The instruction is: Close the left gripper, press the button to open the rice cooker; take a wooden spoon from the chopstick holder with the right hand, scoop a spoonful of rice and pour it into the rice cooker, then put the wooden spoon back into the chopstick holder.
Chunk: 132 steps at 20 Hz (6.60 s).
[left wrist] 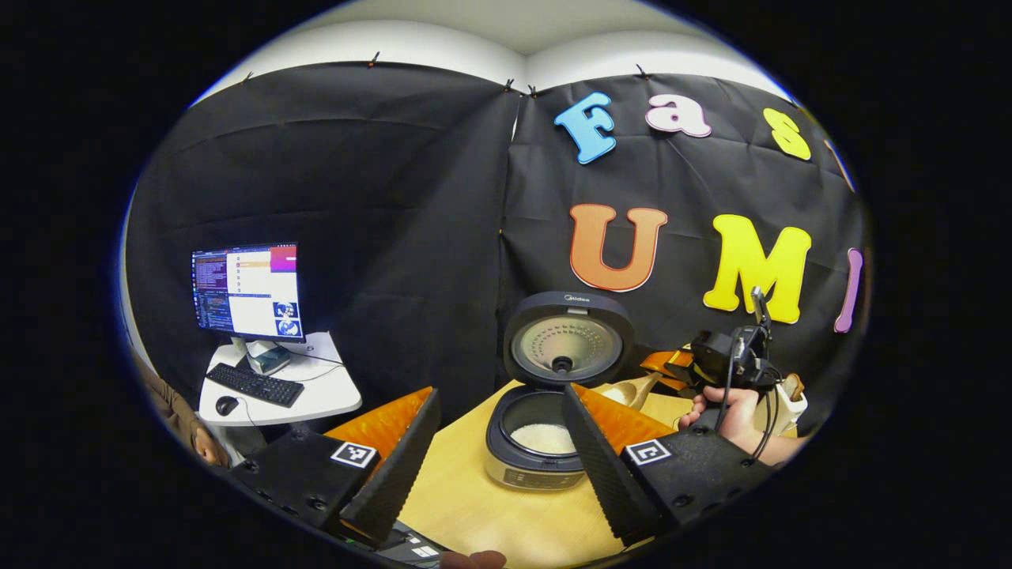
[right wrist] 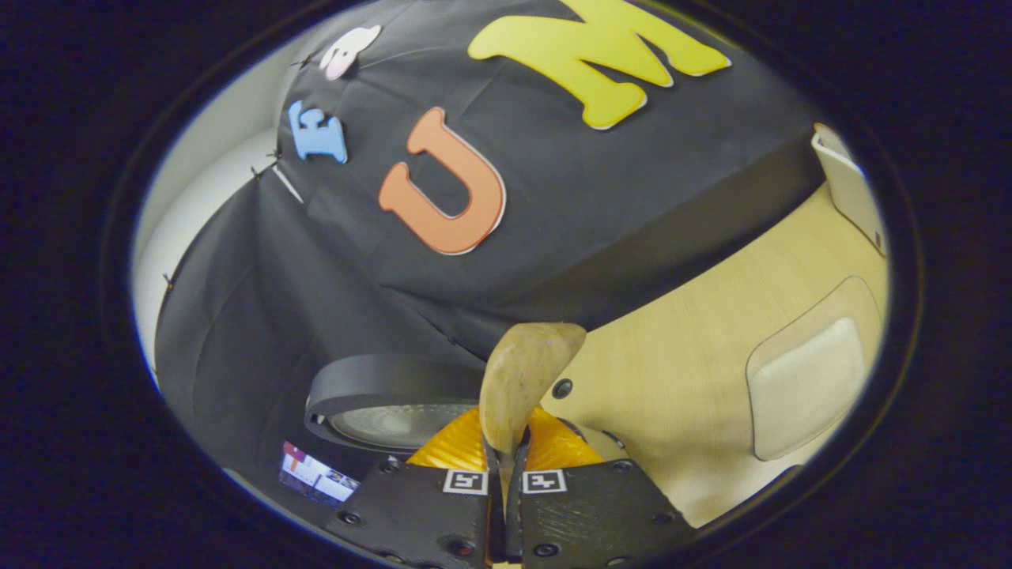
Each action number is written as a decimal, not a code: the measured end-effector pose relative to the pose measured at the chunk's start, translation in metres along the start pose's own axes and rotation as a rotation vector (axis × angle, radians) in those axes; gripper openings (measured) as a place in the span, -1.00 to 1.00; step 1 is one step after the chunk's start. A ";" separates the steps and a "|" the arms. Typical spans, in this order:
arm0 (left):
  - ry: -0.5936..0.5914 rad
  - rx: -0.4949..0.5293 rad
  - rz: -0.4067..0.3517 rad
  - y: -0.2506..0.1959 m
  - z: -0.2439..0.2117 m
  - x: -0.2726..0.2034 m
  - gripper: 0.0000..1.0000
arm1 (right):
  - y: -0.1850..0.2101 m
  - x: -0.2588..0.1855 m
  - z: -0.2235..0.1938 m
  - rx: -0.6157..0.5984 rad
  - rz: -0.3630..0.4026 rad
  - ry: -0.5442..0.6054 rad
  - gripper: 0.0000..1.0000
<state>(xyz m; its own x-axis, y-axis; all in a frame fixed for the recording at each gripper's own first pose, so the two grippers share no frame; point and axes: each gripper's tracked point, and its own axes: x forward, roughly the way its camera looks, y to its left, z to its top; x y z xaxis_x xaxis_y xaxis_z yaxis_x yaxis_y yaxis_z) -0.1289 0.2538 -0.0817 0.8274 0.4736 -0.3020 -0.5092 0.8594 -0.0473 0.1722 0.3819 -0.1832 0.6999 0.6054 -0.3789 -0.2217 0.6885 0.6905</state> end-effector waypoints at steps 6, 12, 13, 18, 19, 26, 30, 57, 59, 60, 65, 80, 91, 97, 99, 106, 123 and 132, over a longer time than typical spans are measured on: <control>-0.008 -0.019 0.020 0.022 -0.011 0.004 0.96 | 0.018 0.024 -0.028 -0.263 -0.050 -0.013 -0.98; 0.008 -0.062 0.047 0.032 -0.019 0.008 0.97 | 0.043 0.030 -0.042 -0.469 -0.049 -0.053 -0.97; 0.006 -0.067 0.052 0.036 -0.020 0.008 0.96 | 0.046 0.030 -0.046 -0.503 -0.047 -0.060 -0.97; -0.005 -0.074 0.061 0.053 -0.023 0.008 0.96 | 0.057 0.027 -0.048 -0.671 -0.057 -0.108 -0.97; -0.004 -0.077 0.061 0.053 -0.022 0.008 0.96 | 0.060 0.025 -0.048 -0.706 -0.055 -0.119 -0.97; -0.003 -0.108 0.069 0.057 -0.028 0.005 0.96 | 0.092 0.008 -0.056 -1.004 0.011 -0.216 -0.98; -0.012 -0.098 0.073 0.059 -0.022 0.004 0.96 | 0.102 0.003 -0.056 -1.106 0.025 -0.267 -0.98; -0.077 0.054 -0.161 -0.087 0.006 -0.009 0.96 | 0.009 -0.125 0.068 -0.452 -0.039 -0.232 -0.98; -0.086 0.049 -0.232 -0.125 0.010 -0.009 0.96 | -0.026 -0.157 0.098 -0.386 -0.099 -0.267 -0.98; -0.092 0.041 -0.268 -0.145 0.012 -0.010 0.96 | -0.045 -0.174 0.110 -0.359 -0.132 -0.291 -0.97; -0.105 0.049 -0.466 -0.248 0.015 -0.017 0.96 | -0.158 -0.280 0.170 -0.291 -0.345 -0.416 -0.97; -0.026 0.081 -0.569 -0.353 0.000 -0.030 0.95 | -0.363 -0.366 0.167 -0.181 -0.610 -0.339 -0.97; 0.035 0.124 -0.443 -0.318 -0.016 -0.016 0.96 | -0.427 -0.318 0.121 -0.270 -0.673 -0.243 -0.97; 0.038 0.141 -0.429 -0.312 -0.016 -0.013 0.96 | -0.445 -0.310 0.093 -0.261 -0.713 -0.202 -0.91; 0.034 0.143 -0.428 -0.312 -0.014 -0.014 0.96 | -0.447 -0.314 0.089 -0.245 -0.723 -0.197 -0.85; 0.017 0.136 -0.445 -0.315 -0.006 -0.015 0.96 | -0.438 -0.326 0.106 -0.249 -0.735 -0.232 0.03; -0.111 0.123 -0.300 -0.218 0.061 0.050 0.95 | -0.265 -0.382 0.156 -0.562 -0.635 -0.326 0.91; -0.069 0.049 -0.201 -0.135 0.107 0.162 0.95 | -0.213 -0.370 0.149 -0.671 -0.656 -0.304 0.92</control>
<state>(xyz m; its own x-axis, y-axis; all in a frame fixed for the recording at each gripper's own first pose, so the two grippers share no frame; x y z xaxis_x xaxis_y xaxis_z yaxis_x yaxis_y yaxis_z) 0.0995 0.2358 -0.0222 0.9263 0.3020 -0.2255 -0.3212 0.9455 -0.0532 0.0612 -0.0487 -0.0984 0.9456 -0.0410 -0.3228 -0.0007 0.9918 -0.1279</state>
